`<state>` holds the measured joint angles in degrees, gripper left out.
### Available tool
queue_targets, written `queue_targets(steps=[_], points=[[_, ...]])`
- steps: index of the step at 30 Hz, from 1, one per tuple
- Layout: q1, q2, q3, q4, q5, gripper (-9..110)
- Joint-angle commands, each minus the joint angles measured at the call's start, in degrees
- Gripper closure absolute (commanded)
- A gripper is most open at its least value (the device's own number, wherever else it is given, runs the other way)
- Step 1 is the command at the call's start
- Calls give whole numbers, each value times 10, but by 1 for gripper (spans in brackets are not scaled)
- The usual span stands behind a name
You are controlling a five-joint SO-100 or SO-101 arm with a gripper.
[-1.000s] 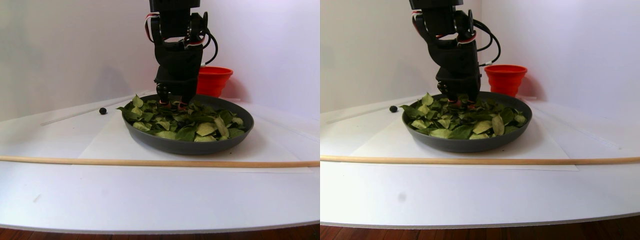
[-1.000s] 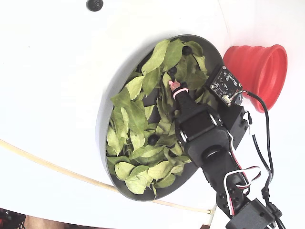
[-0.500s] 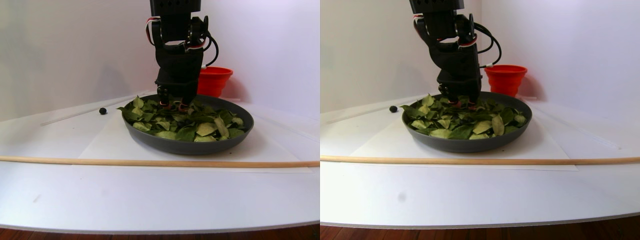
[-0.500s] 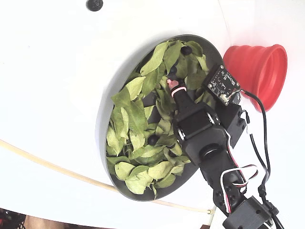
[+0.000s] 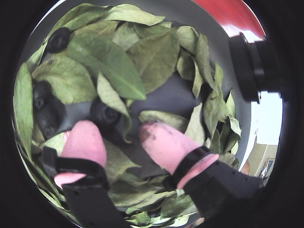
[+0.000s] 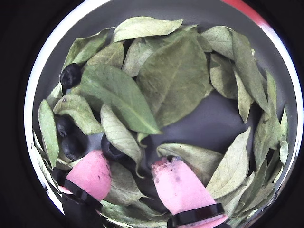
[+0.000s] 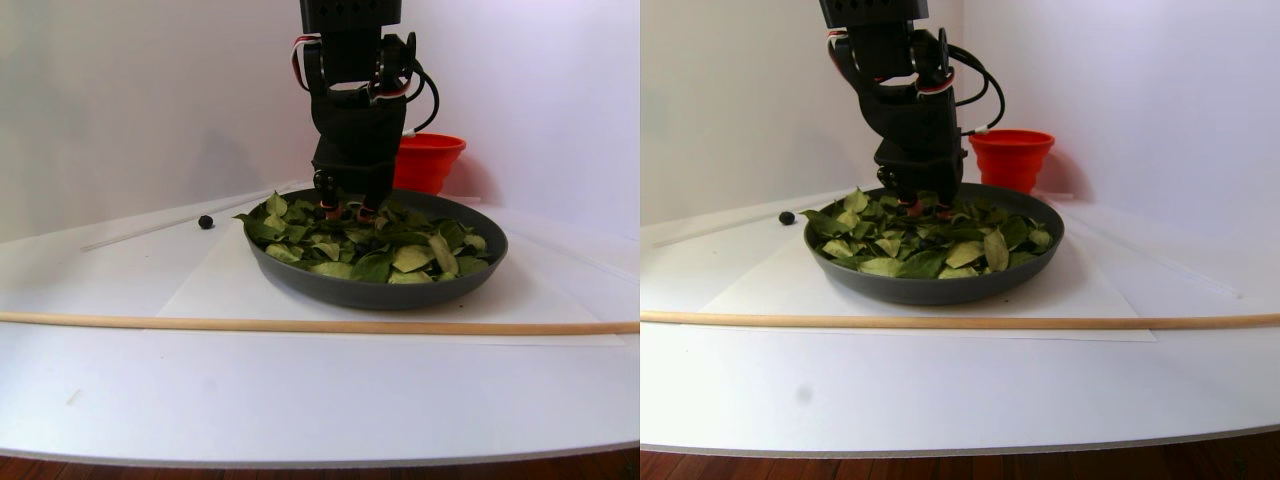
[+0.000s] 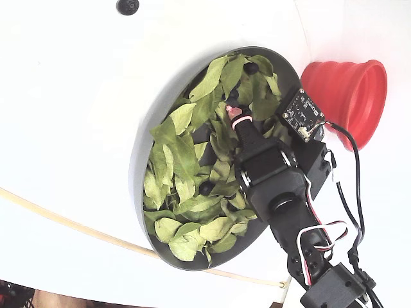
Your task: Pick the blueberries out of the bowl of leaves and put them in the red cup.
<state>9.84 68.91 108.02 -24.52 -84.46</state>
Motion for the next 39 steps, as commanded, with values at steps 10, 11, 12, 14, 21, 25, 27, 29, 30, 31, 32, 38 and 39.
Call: queue_targets(steps=[10, 11, 12, 14, 21, 25, 27, 29, 30, 31, 32, 38, 39], points=[[-10, 29, -41, 3, -5, 85], [-9, 28, -44, 3, -6, 85], [-7, 26, -46, 3, -8, 85], [-5, 24, -48, 3, -12, 85], [-1, 10, -57, 3, -18, 85], [0, -1, -55, 1, -19, 85], [0, -4, -53, 1, -18, 85], [0, -6, -51, 0, -18, 85], [1, -10, -49, -4, -20, 85], [1, -15, -50, -9, -23, 85], [2, -18, -52, -11, -23, 85], [6, -32, -62, -12, -25, 85], [6, -33, -63, -12, -25, 86]])
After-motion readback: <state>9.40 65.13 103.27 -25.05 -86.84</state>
